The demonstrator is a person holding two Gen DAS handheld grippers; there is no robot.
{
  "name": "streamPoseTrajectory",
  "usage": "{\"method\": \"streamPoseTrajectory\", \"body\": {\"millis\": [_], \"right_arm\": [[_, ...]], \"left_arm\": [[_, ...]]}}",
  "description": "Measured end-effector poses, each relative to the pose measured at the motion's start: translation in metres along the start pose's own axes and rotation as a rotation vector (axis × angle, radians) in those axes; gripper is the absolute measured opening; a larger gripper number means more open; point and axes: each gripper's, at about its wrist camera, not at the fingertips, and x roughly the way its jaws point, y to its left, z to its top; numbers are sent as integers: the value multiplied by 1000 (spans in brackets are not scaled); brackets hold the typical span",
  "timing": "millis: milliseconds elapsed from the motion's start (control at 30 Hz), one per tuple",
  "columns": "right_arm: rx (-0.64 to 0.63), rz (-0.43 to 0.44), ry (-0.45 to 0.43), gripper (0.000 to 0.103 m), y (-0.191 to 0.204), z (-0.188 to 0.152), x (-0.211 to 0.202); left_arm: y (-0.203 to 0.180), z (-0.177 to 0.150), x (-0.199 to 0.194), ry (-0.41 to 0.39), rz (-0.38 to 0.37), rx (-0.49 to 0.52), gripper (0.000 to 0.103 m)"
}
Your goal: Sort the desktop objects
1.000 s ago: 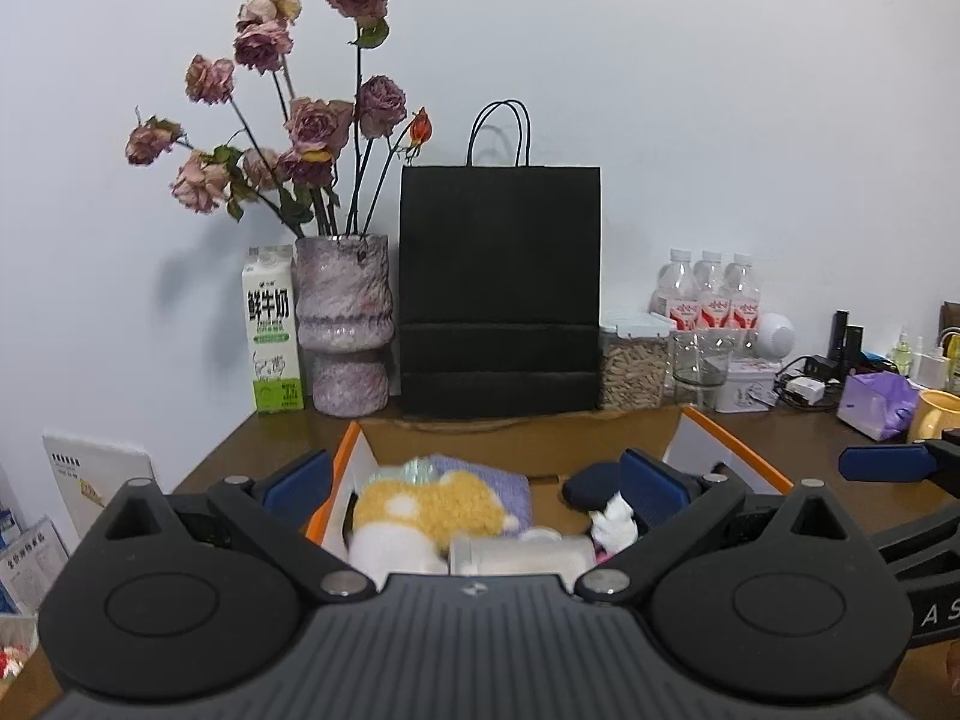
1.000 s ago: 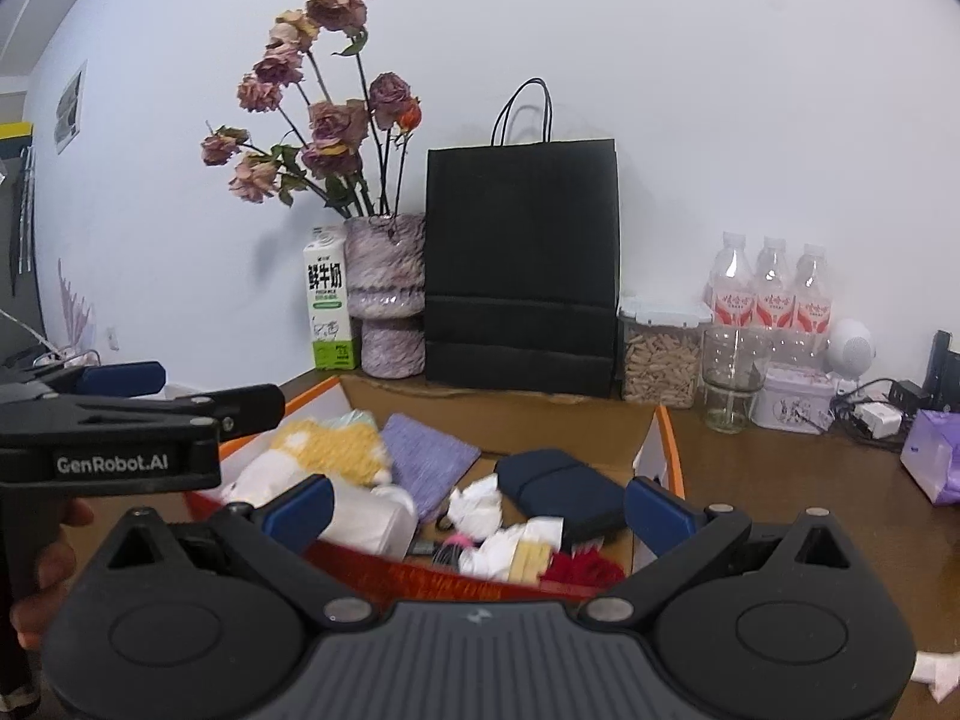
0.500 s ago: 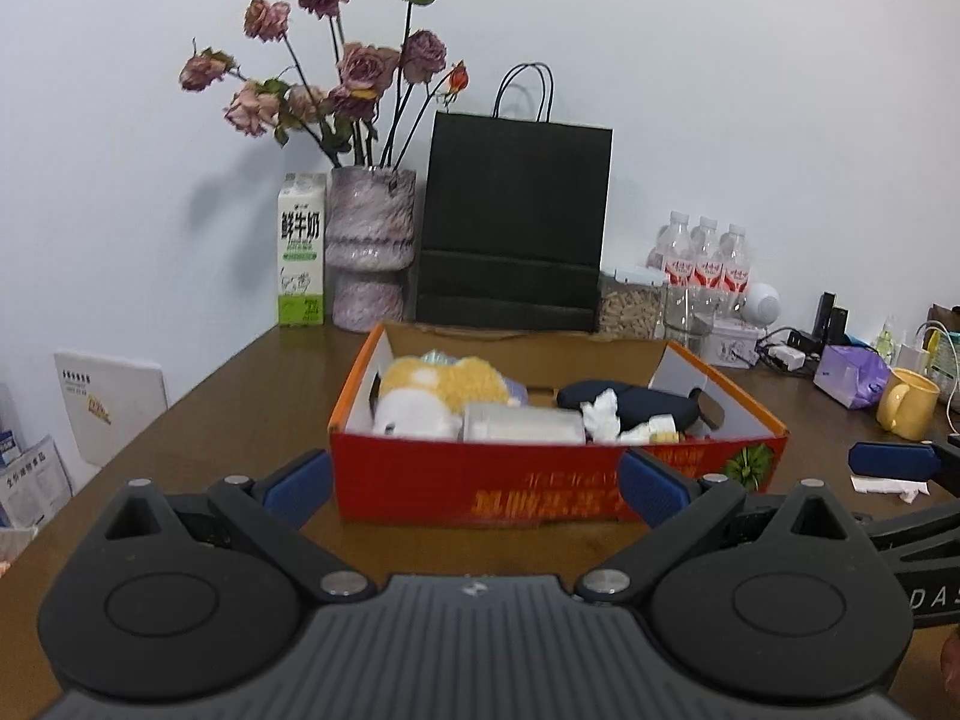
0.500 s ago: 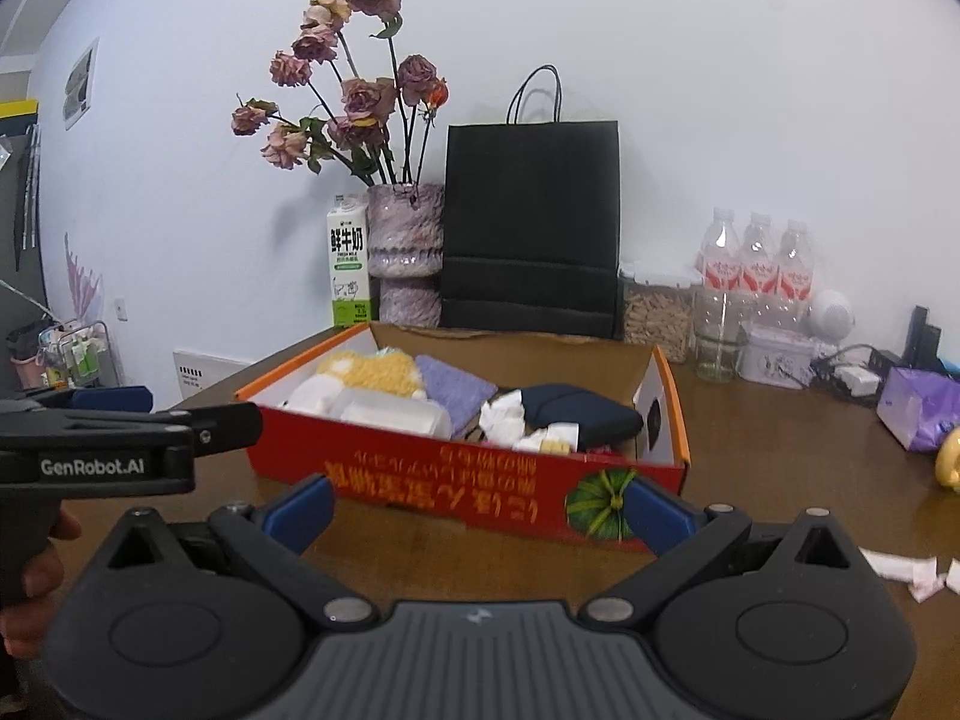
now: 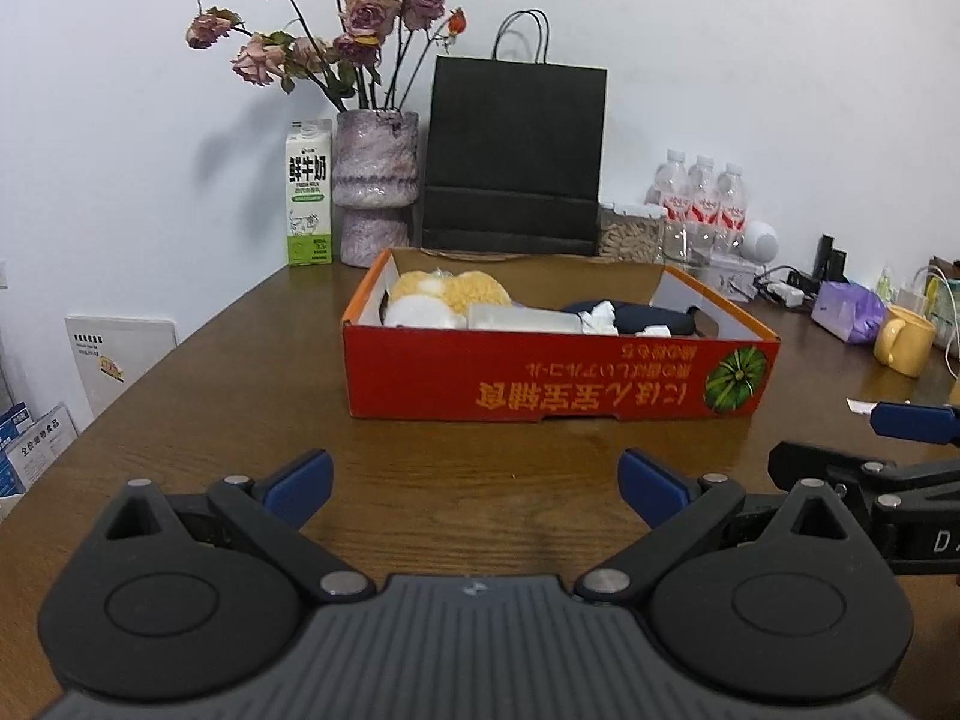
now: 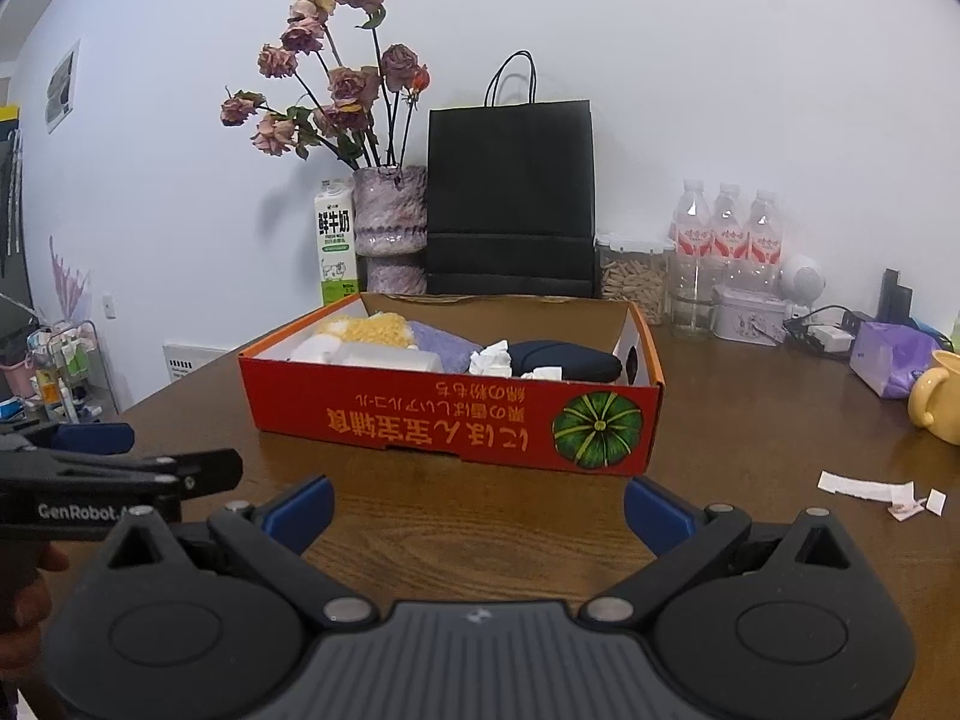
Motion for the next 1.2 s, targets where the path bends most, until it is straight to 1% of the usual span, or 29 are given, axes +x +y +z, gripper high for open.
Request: {"method": "streamPoseTrajectory", "body": {"millis": [233,500,1200], "right_arm": [[2,3,9,103,2,-4,-4],[6,12,12,103,5,-5,-5],[6,10,13,103,4,-5,-5]], "left_arm": [[-7,-5,-3,6,-34,26,103],[-8,-7,-4,10,-22,28,103],[-8,-7,-4,12,-21,29,103]]}}
